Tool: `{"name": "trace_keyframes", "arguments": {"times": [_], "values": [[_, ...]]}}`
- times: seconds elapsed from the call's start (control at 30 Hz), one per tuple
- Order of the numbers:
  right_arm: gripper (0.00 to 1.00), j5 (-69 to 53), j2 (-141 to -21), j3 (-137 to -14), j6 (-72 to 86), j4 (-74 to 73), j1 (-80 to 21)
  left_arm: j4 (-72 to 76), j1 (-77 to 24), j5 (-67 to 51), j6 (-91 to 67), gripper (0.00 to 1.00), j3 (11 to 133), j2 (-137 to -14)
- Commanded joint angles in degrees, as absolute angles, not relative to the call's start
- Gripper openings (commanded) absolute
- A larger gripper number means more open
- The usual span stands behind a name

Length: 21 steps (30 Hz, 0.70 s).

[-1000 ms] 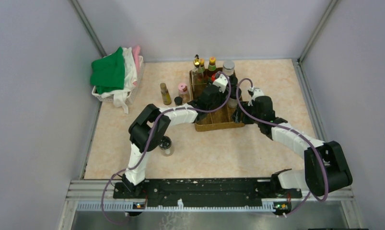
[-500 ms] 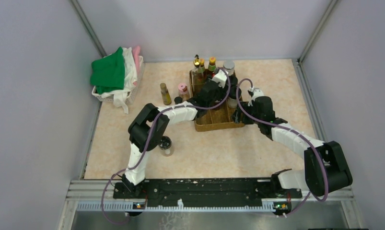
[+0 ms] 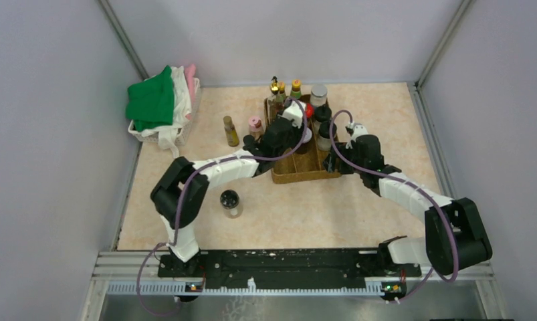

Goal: Organize the condiment bottles
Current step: Place the bottle in the storage box, then pick up the bottle from the center of the board.

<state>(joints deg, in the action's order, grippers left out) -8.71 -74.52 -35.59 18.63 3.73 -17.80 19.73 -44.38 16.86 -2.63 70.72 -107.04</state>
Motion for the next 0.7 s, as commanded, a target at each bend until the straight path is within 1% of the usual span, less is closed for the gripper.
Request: {"name": "trace_keyframes", "arguments": {"times": [0.0,0.03,0.13,0.2,0.27,0.3,0.33,0.37,0.43,0.53,0.67], "values": [[0.7,-8.88,-71.81,-34.58,18.96,0.17,-17.51,15.97,-45.93,18.47,-5.43,0.57,66.03,-93.47],[0.7,-8.89,-70.94,-34.82,18.92,-1.09,-17.49,14.25,-46.1,19.07,-5.99,0.56,64.42,-90.0],[0.7,-9.42,-68.49,-35.51,18.86,-4.11,-18.16,9.44,-46.34,22.52,-7.75,0.46,60.07,-82.83],[0.7,-10.1,-67.11,-36.22,18.88,-6.23,-19.48,5.85,-46.34,25.28,-9.56,0.37,57.65,-79.0],[0.7,-10.43,-66.31,-37.35,18.9,-8.53,-22.59,3.69,-46.33,27.82,-10.81,0.32,55.37,-75.89],[0.7,-10.64,-66.13,-37.96,18.85,-9.47,-24.19,2.91,-46.28,29.15,-11.38,0.25,54.49,-74.66],[0.7,-10.98,-66.16,-38.73,18.67,-10.38,-26.38,1.77,-46.28,30.29,-12.1,0.21,53.93,-73.74],[0.7,-11.02,-66.44,-39.67,18.33,-11.36,-28.87,0.64,-46.26,31.43,-12.65,0.19,53.69,-73.02],[0.71,-10.86,-67.22,-41.64,17.4,-12.82,-34.78,-2.94,-46.15,34.03,-14.48,0.19,53.66,-72.09],[0.74,-9.84,-69.54,-44.5,15.53,-12.73,-44.74,-7.49,-45.8,37.94,-17.29,0.22,54.47,-71.93],[0.8,-9.16,-75.49,-47.38,13.09,-8.3,-53.68,-12.37,-42.58,36.06,-20.95,0.23,55.77,-72.33]]}}
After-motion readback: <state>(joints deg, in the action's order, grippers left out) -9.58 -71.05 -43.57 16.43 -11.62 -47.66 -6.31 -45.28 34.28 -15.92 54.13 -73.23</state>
